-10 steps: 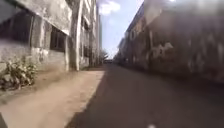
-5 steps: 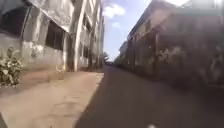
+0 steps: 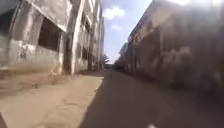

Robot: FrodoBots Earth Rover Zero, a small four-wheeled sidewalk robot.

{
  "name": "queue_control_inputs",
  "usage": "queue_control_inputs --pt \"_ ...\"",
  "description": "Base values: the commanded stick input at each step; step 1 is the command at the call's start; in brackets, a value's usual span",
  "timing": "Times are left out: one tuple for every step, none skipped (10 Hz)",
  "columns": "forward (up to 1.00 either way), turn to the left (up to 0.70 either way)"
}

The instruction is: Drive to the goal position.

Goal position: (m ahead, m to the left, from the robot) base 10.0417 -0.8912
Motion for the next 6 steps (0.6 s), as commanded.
queue_control_inputs --pt "1.00 0.10" --pt "1.00 0.01" --pt "1.00 0.00" --pt "1.00 0.00" --pt "1.00 0.00" --pt "1.00 0.00"
